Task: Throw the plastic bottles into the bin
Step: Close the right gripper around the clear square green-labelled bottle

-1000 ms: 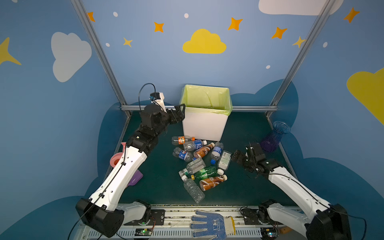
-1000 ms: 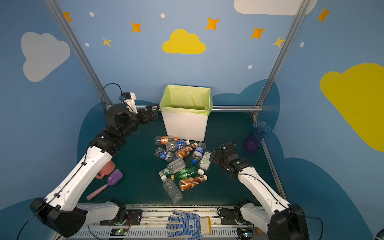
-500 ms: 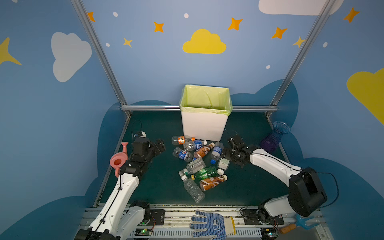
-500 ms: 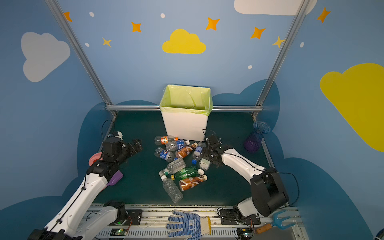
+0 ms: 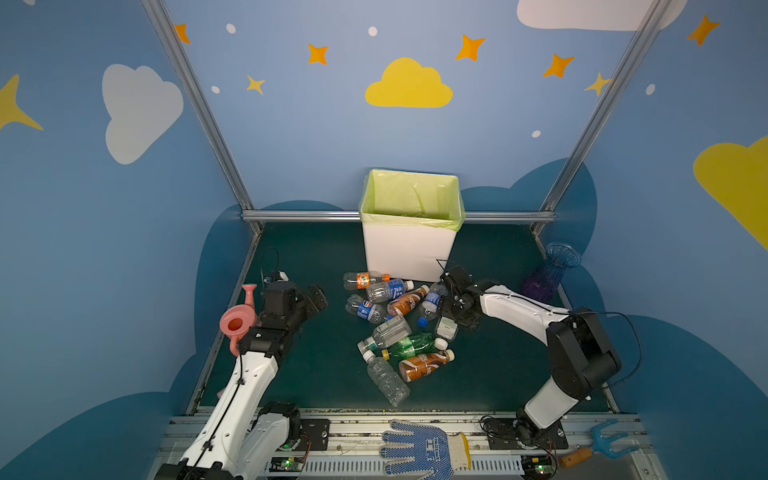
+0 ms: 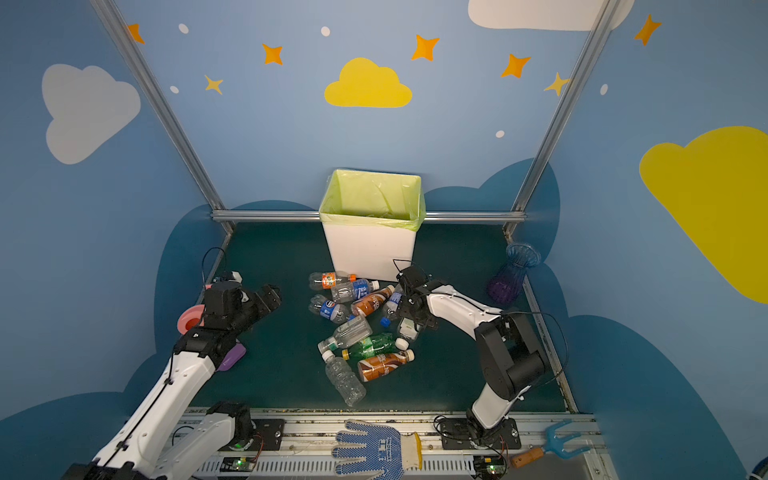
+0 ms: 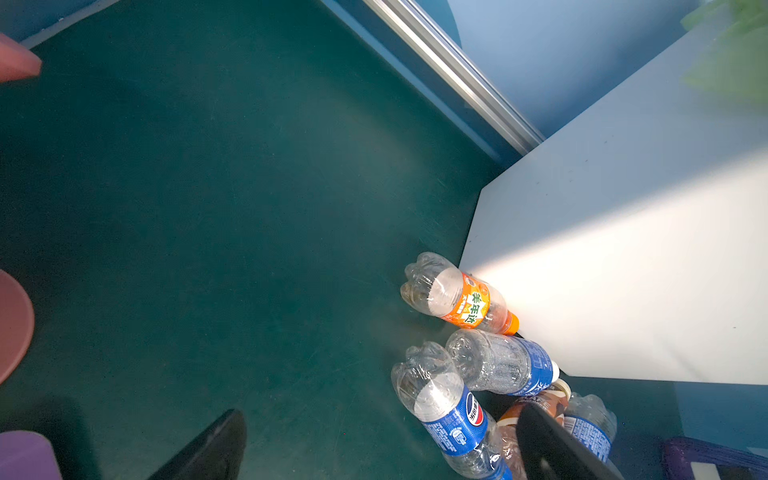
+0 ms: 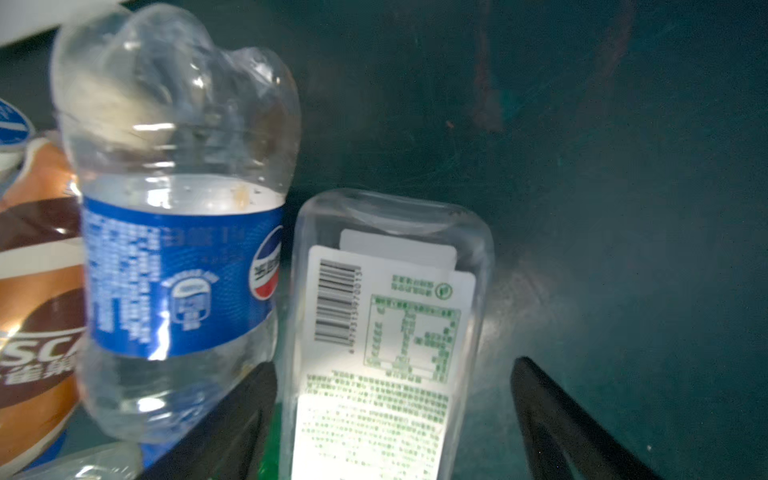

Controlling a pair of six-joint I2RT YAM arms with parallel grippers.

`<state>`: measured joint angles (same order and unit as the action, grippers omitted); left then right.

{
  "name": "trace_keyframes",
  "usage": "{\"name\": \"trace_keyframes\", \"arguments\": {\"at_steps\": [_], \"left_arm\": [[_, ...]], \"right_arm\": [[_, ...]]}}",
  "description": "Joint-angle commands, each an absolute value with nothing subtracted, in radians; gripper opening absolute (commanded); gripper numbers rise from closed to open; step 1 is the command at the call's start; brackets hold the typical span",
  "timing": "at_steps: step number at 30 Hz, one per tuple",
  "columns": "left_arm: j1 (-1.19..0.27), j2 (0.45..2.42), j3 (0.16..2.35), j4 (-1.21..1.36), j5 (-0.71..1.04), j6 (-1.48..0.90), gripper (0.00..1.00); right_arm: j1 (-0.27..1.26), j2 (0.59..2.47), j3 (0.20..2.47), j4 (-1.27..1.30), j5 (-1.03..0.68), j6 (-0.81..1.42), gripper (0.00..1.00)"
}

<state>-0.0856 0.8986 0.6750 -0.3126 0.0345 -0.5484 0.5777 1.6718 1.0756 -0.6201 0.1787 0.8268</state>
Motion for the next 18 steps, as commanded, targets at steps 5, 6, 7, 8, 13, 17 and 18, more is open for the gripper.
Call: {"name": "trace_keyframes", "arguments": {"at_steps": [5, 6, 7, 8, 13, 17, 18], "left_arm": [[-0.071, 0.898, 0.669, -0.320, 0.043, -0.558, 1.00], [-0.070, 0.899, 0.668, -0.320, 0.043, -0.557, 1.00], [-0.069, 0.899, 0.667, -0.321, 0.043, -0.560, 1.00], [-0.068, 0.900, 0.667, -0.320, 0.043, -0.559, 1.00], [-0.065, 0.906, 0.660, -0.309, 0.047, -0.569, 1.00], [-0.061, 0.912, 0.653, -0.307, 0.051, -0.575, 1.00], [-0.061, 0.911, 0.652, -0.306, 0.051, -0.575, 1.00]], "right_arm": [[0.536, 1.701, 1.097, -0.706, 0.239, 0.783, 0.77], [0.528, 1.699, 1.091, -0.708, 0.240, 0.776, 0.76], [0.517, 1.692, 1.084, -0.709, 0.244, 0.768, 0.73], [0.509, 1.684, 1.079, -0.710, 0.248, 0.762, 0.72], [0.449, 1.651, 1.032, -0.683, 0.197, 0.745, 0.69], [0.434, 1.670, 1.027, -0.673, 0.168, 0.733, 0.79], [0.433, 1.682, 1.033, -0.677, 0.167, 0.732, 0.84]]}}
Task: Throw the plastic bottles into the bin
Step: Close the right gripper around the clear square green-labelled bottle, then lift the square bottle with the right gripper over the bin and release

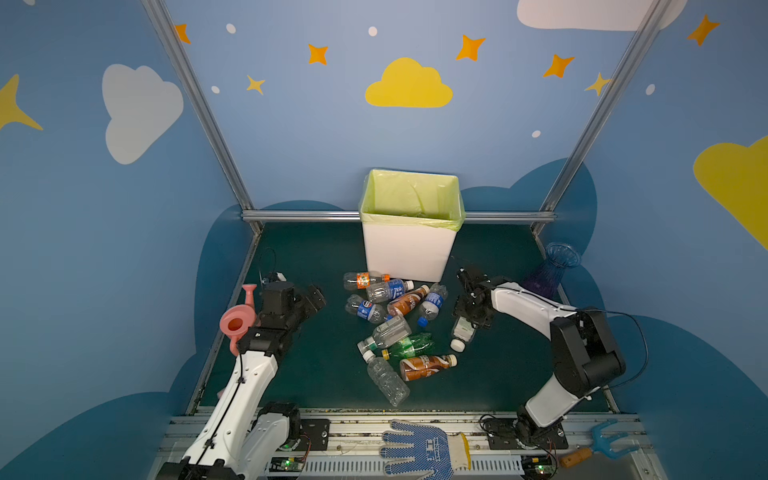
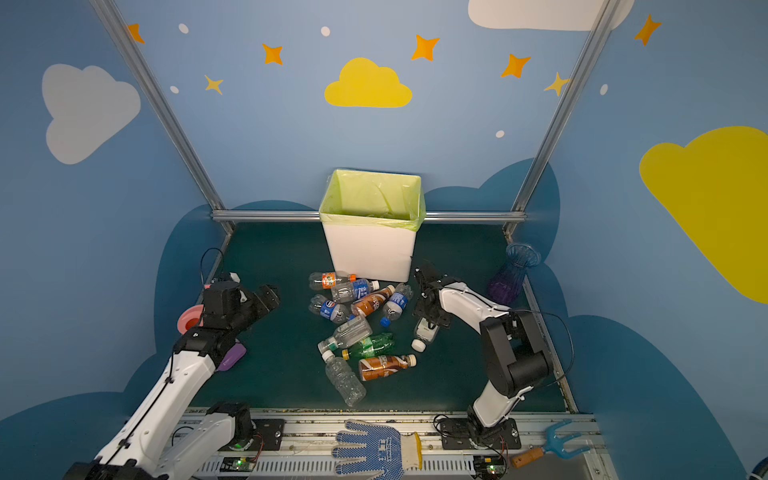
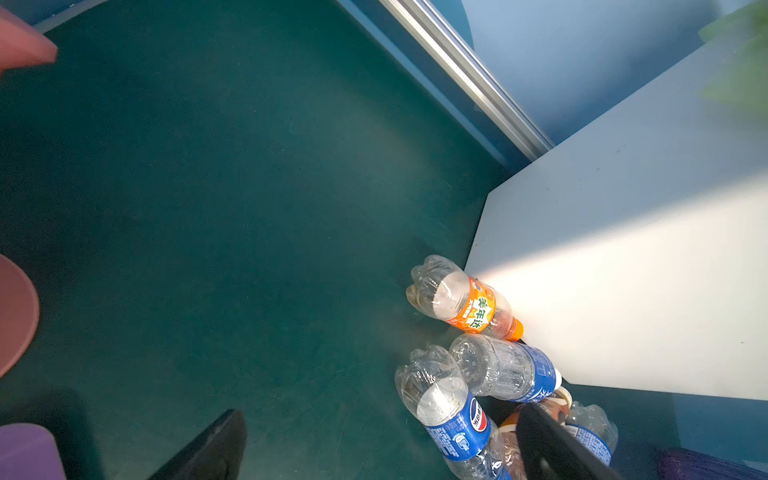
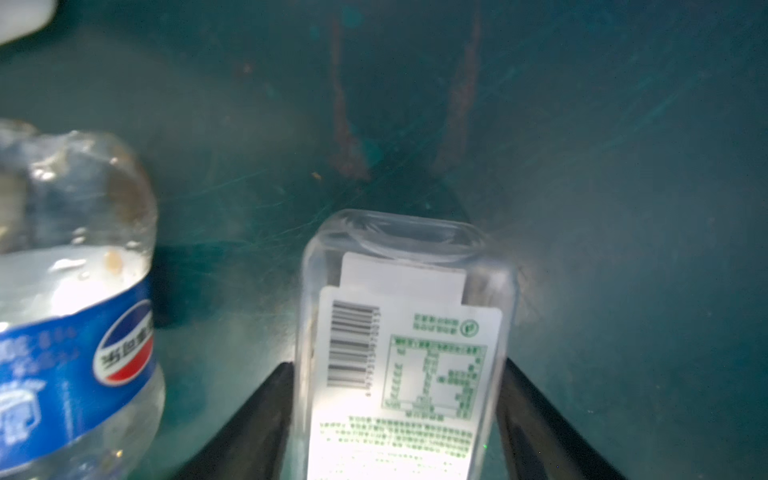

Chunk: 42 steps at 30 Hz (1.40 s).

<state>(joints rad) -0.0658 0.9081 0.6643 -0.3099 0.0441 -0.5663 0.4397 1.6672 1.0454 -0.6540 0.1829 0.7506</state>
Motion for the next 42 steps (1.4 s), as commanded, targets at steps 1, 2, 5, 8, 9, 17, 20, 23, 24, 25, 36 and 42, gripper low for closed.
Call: {"name": "trace_keyframes", "arguments": {"at_steps": [1, 2, 5, 8, 9, 17, 20, 23, 24, 25, 36, 42], "left_arm": [[-0.060, 0.911, 0.652, -0.308, 0.051, -0.575, 1.00], [-0.060, 0.910, 0.653, -0.308, 0.049, -0.574, 1.00], [-0.059, 0.907, 0.651, -0.310, 0.046, -0.573, 1.00], [-0.059, 0.904, 0.648, -0.311, 0.041, -0.574, 1.00], [-0.057, 0.903, 0.647, -0.313, 0.040, -0.574, 1.00], [-0.051, 0.909, 0.640, -0.313, 0.023, -0.581, 1.00], [-0.042, 0.923, 0.628, -0.305, 0.020, -0.604, 1.00], [-0.038, 0.935, 0.611, -0.289, 0.026, -0.623, 1.00], [-0.037, 0.937, 0.605, -0.285, 0.025, -0.628, 1.00], [-0.037, 0.938, 0.601, -0.279, 0.025, -0.632, 1.00], [-0.035, 0.991, 0.597, -0.262, 0.074, -0.691, 1.00], [-0.035, 1.007, 0.597, -0.266, 0.107, -0.697, 1.00]], "right_arm": [[0.432, 1.690, 1.038, -0.678, 0.163, 0.729, 0.86], [0.433, 1.697, 1.042, -0.678, 0.160, 0.729, 0.87], [0.430, 1.720, 1.060, -0.681, 0.161, 0.723, 0.86], [0.429, 1.739, 1.071, -0.687, 0.162, 0.714, 0.77], [0.427, 1.741, 1.071, -0.686, 0.156, 0.712, 0.74], [0.394, 1.597, 1.148, -0.678, 0.132, 0.657, 0.49], [0.371, 1.491, 1.289, -0.713, 0.154, 0.600, 0.50], [0.354, 1.392, 1.471, -0.730, 0.213, 0.516, 0.50], [0.346, 1.360, 1.530, -0.712, 0.239, 0.490, 0.50], [0.336, 1.322, 1.580, -0.676, 0.252, 0.463, 0.50], [0.314, 1.438, 1.834, -0.256, 0.021, 0.582, 0.57], [0.414, 2.082, 2.674, -0.825, -0.182, 0.488, 0.75]]}}
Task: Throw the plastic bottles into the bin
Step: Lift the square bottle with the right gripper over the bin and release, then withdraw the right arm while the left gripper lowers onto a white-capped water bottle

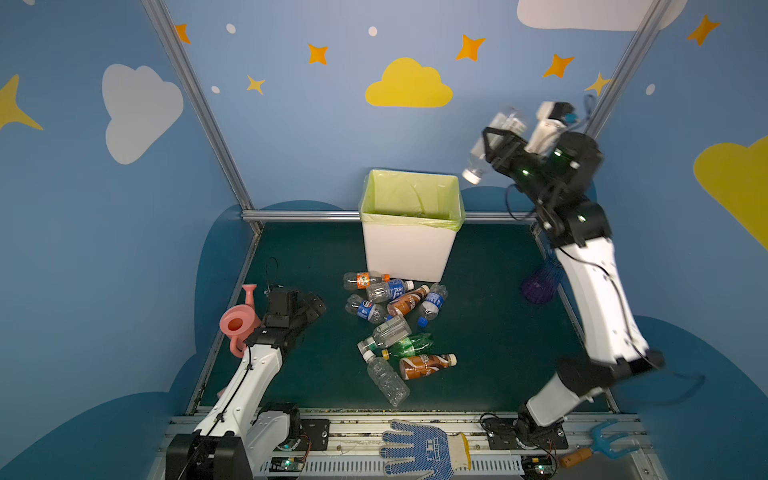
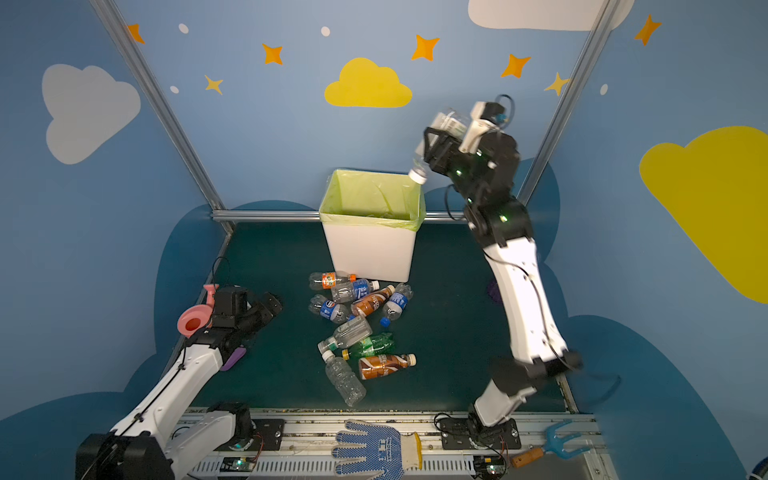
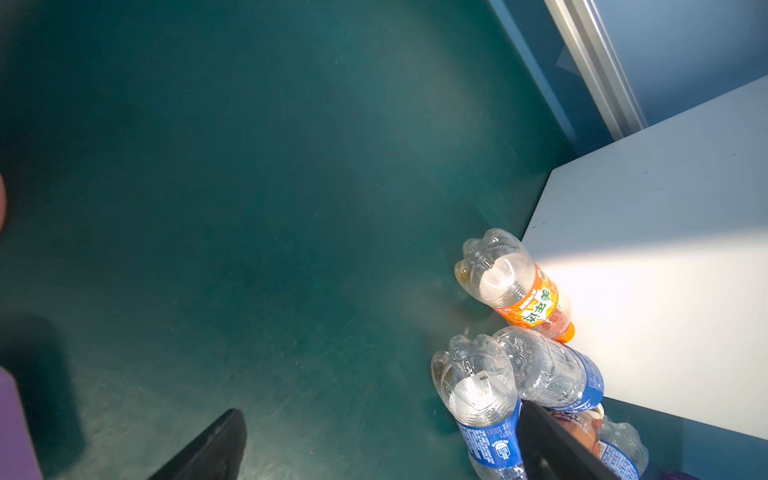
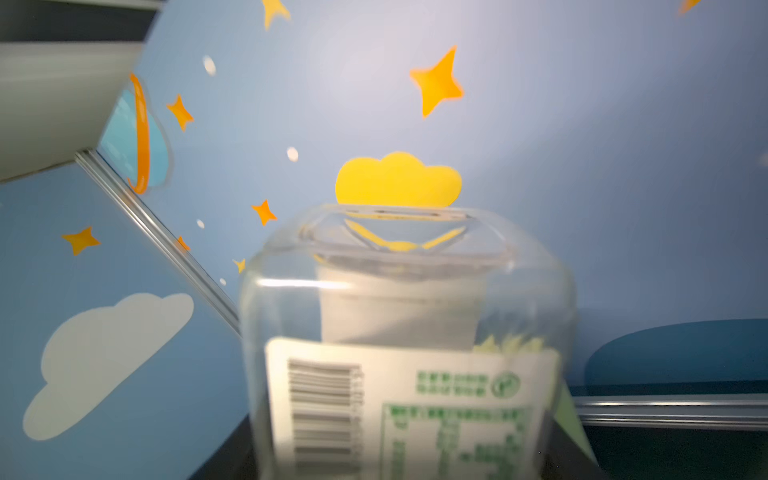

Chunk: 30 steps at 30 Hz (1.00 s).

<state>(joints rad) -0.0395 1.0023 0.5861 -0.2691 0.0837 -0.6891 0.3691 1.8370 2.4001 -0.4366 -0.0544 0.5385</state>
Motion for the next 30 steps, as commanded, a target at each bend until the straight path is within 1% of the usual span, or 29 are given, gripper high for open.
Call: {"name": "trace_keyframes", "arguments": {"at_steps": [1, 2, 3, 4, 5, 7, 9, 11, 16, 21, 25, 30], "left_arm": [[-0.035, 1.004, 0.597, -0.276, 0.110, -0.697, 1.00], [-0.035, 1.002, 0.597, -0.286, 0.114, -0.692, 1.00], [-0.035, 0.995, 0.594, -0.291, 0.113, -0.690, 1.00], [-0.035, 0.991, 0.587, -0.290, 0.110, -0.691, 1.00], [-0.034, 0.987, 0.579, -0.286, 0.106, -0.694, 1.00], [-0.035, 0.982, 0.574, -0.279, 0.109, -0.696, 1.00], [-0.035, 0.980, 0.576, -0.282, 0.119, -0.693, 1.00], [-0.035, 0.984, 0.581, -0.287, 0.125, -0.685, 1.00], [-0.035, 0.992, 0.592, -0.291, 0.156, -0.666, 1.00], [-0.055, 0.962, 0.590, -0.313, 0.238, -0.712, 1.00], [-0.154, 0.910, 0.589, -0.404, 0.222, -0.761, 1.00], [-0.331, 0.850, 0.551, -0.466, 0.223, -0.885, 1.00]], "right_arm": [[0.416, 2.155, 2.842, -0.912, -0.160, 0.472, 0.80], [0.414, 2.205, 2.962, -0.964, -0.151, 0.471, 0.86], [0.412, 2.219, 3.014, -0.974, -0.146, 0.471, 0.90], [0.413, 2.199, 3.005, -0.965, -0.133, 0.469, 0.93], [0.414, 2.152, 2.946, -0.935, -0.113, 0.461, 0.96], [0.416, 2.001, 2.701, -0.807, -0.081, 0.453, 0.97], [0.416, 1.781, 2.311, -0.540, -0.056, 0.474, 0.98], [0.414, 1.629, 2.064, -0.375, -0.025, 0.486, 0.98], [0.391, 1.471, 1.832, -0.394, -0.010, 0.485, 0.98], [0.348, 1.304, 1.481, -0.319, -0.018, 0.519, 0.98], [0.313, 1.177, 1.184, -0.265, -0.022, 0.532, 0.98], [0.261, 1.036, 0.886, -0.229, -0.018, 0.594, 0.98]]}}
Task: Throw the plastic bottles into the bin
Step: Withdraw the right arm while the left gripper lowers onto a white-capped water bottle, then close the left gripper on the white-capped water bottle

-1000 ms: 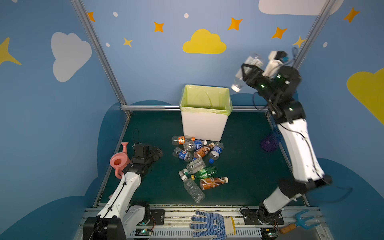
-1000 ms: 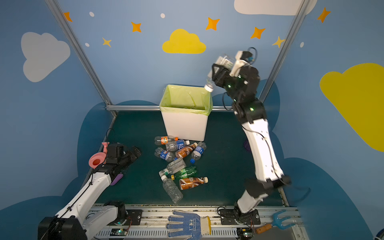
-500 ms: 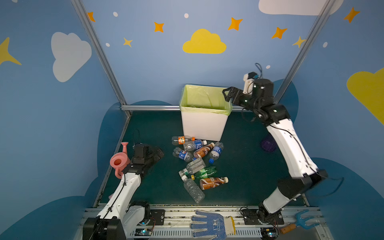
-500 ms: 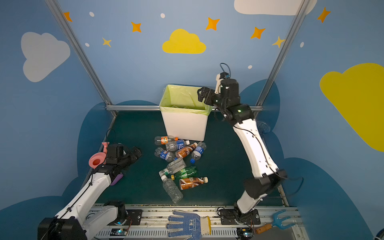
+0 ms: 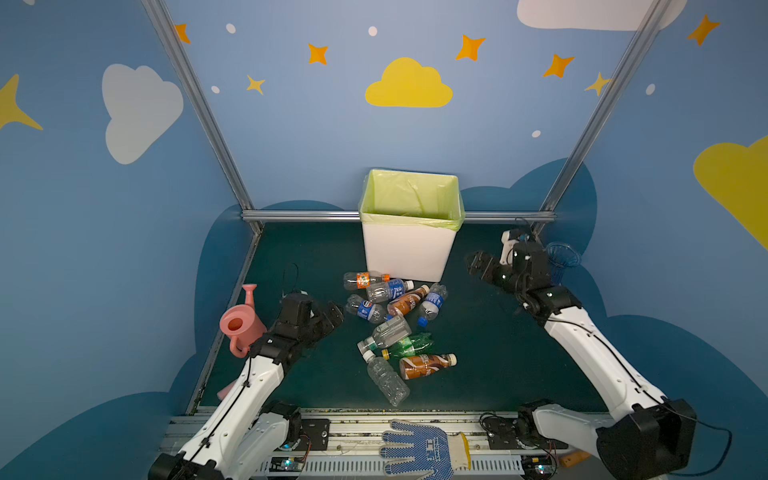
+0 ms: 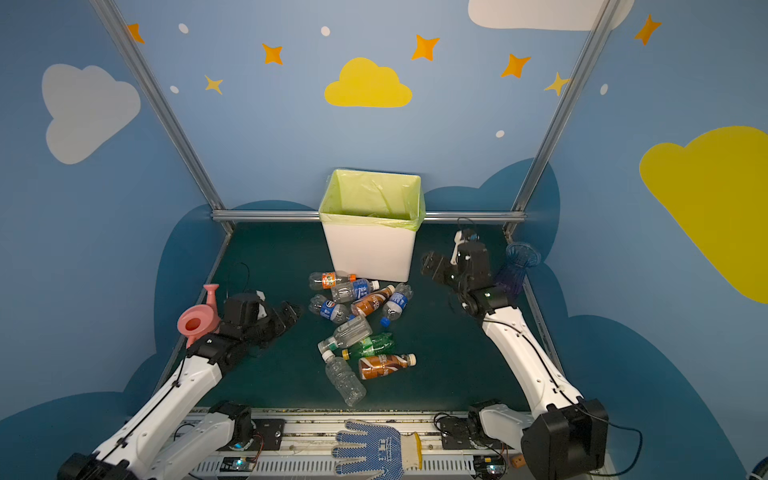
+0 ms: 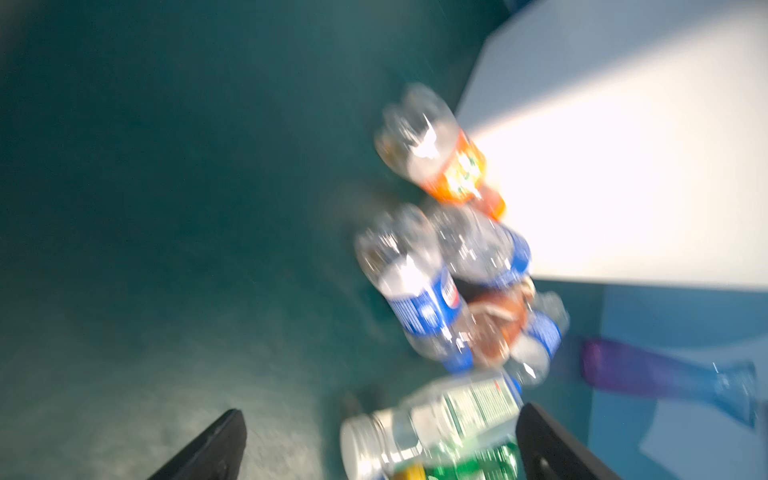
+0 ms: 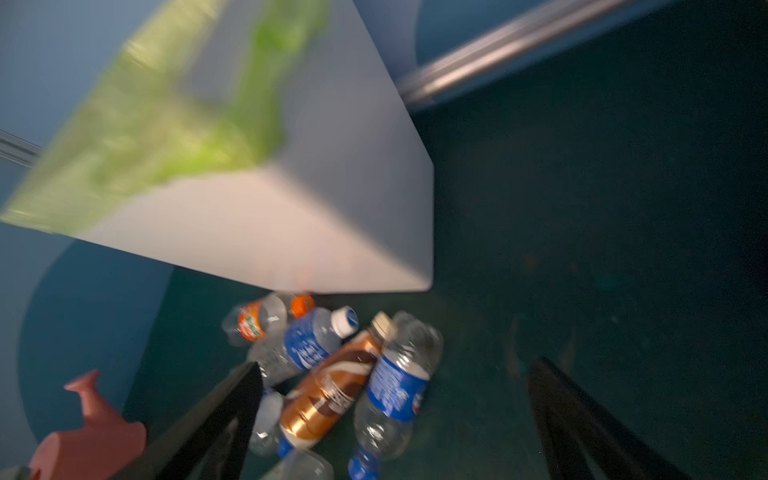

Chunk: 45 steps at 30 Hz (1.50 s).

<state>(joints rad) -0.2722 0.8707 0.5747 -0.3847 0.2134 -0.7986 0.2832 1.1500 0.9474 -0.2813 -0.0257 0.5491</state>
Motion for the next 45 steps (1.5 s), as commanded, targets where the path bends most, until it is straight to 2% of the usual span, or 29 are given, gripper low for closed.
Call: {"name": "trace_keyframes", "arguments": {"at_steps": [1, 6, 10, 20, 33, 39, 45], "left_arm": [[-0.357, 0.844, 0.548, -0.489, 0.231, -0.908, 1.00], [-0.480, 0.798, 0.532, -0.557, 0.256, -1.020, 1.00], [-0.591, 0.788, 0.506, -0.536, 0.245, -1.119, 0.98], [-0.960, 0.861, 0.426, -0.383, 0.015, -1.369, 0.92], [-1.087, 1.139, 0.454, -0.149, -0.079, -1.436, 0.91], [-1.087, 1.246, 0.469, -0.111, -0.077, -1.471, 0.80], [-1.086, 1.238, 0.488, -0.138, -0.099, -1.464, 0.58]], "right_arm": [[0.248, 1.010, 0.832, -0.229, -0.018, 0.612, 0.98], [0.189, 0.906, 0.646, -0.218, 0.000, 0.672, 0.98], [0.149, 0.875, 0.595, -0.205, -0.032, 0.674, 0.98], [0.104, 0.904, 0.580, -0.221, -0.111, 0.645, 0.98], [0.062, 0.875, 0.555, -0.235, -0.194, 0.580, 0.98], [0.029, 0.864, 0.547, -0.247, -0.223, 0.572, 0.98], [0.002, 0.838, 0.530, -0.249, -0.236, 0.572, 0.98]]}}
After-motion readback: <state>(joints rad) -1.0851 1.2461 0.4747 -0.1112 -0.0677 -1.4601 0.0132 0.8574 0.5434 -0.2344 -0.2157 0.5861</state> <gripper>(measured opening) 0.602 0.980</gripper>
